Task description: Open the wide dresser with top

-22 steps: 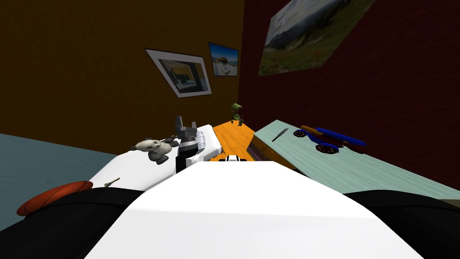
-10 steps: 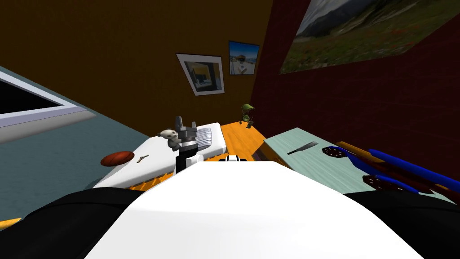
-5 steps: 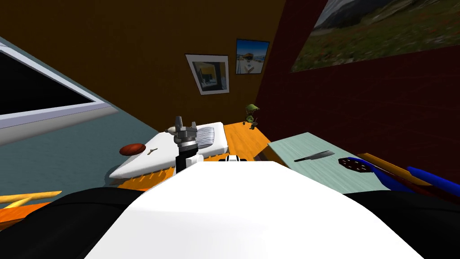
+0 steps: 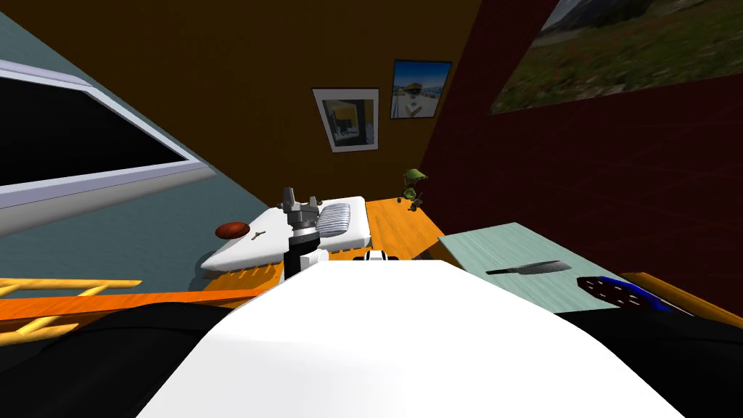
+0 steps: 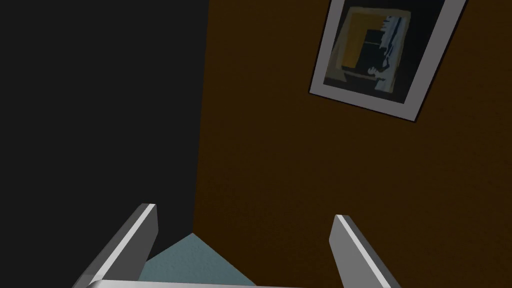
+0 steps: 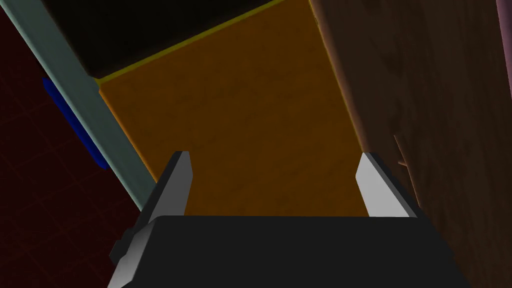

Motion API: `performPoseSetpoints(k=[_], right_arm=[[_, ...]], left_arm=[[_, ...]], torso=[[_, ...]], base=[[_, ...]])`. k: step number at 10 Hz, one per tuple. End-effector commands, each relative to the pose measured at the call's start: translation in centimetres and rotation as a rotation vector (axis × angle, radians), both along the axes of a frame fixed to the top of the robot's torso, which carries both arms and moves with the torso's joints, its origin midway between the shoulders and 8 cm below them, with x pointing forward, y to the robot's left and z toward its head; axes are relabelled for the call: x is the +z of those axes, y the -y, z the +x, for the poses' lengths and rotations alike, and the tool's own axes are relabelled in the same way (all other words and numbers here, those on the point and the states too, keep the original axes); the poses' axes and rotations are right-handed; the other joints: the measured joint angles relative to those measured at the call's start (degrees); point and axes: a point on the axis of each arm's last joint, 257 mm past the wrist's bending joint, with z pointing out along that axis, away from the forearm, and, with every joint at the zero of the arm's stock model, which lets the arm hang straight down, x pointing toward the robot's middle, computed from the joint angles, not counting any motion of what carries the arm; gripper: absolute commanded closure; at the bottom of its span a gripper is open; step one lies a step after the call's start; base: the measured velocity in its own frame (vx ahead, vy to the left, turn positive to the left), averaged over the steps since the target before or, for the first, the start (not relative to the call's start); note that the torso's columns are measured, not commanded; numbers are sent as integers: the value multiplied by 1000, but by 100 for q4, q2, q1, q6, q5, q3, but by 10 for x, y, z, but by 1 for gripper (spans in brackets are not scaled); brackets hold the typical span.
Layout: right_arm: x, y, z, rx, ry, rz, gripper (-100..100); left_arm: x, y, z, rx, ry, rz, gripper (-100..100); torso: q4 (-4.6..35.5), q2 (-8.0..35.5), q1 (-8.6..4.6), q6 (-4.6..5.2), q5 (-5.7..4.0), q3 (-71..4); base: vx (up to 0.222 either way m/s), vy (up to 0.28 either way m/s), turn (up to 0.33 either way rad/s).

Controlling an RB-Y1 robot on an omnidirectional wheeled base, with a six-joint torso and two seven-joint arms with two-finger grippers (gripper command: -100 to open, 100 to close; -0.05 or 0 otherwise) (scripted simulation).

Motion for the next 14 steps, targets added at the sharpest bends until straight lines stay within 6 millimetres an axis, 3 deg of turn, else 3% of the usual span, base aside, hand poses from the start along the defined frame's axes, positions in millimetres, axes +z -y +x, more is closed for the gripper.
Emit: performPoseSetpoints(k=[1,8,11,12,14], right_arm=[[16,5,1,31,-43,-77,-100],[57,8,22,137,-126,-277,-100],[61,8,27,153,-131,-302,-100],[62,31,17,121,-142,-303,-100],[62,46,10,97,-146,-301,-100]], left_arm=[[0,0,0,0,0,0,0],[0,0,0,0,0,0,0],[0,0,0,0,0,0,0],[0,0,0,0,0,0,0],[0,0,0,0,0,0,0]], torso=[[0,2,2,4,1,0],[-1,-1,1,3,0,-1],[0,2,2,1,1,1],[0,2,6,4,1,1],[5,13,2,-7,14,9]], base=[[21,-19,185],[17,-37,180],[7,-26,93],[-42,54,258],[-57,96,184]])
